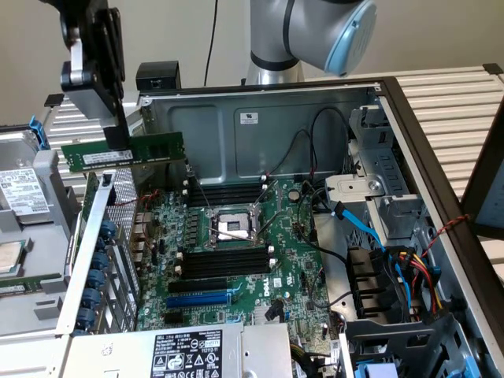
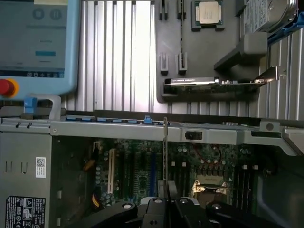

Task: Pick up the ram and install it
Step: 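Pick up the ram and move it above insertion slot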

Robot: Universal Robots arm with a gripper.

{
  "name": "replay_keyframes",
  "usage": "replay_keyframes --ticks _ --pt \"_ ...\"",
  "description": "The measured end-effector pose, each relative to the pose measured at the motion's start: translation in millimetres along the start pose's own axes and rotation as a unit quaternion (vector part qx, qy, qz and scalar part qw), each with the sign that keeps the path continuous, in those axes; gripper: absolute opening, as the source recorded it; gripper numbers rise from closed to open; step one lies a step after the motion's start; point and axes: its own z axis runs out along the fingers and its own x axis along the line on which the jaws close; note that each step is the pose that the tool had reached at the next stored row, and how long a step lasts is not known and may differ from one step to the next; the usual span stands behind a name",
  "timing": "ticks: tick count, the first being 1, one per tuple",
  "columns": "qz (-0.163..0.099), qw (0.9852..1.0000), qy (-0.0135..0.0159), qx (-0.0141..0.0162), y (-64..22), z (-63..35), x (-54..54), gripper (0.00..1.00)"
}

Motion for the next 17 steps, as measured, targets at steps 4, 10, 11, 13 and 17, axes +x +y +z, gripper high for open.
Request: replay_keyframes --ticks 4,10,11,13,17 --pt "0.0 1.0 0.0 0.0 -10.8 0.1 -0.9 0.12" --pt "0.0 1.0 0.0 0.0004 -33.2 2.2 -4.2 0.12" --pt "0.0 1.0 0.0 0.0004 -36.3 2.6 -4.4 0.12" --pt "0.0 1.0 0.0 0.0004 -42.7 3.3 -4.7 0.12" --pt "0.0 1.0 0.0 0.0004 -54.5 4.5 -5.8 0.12"
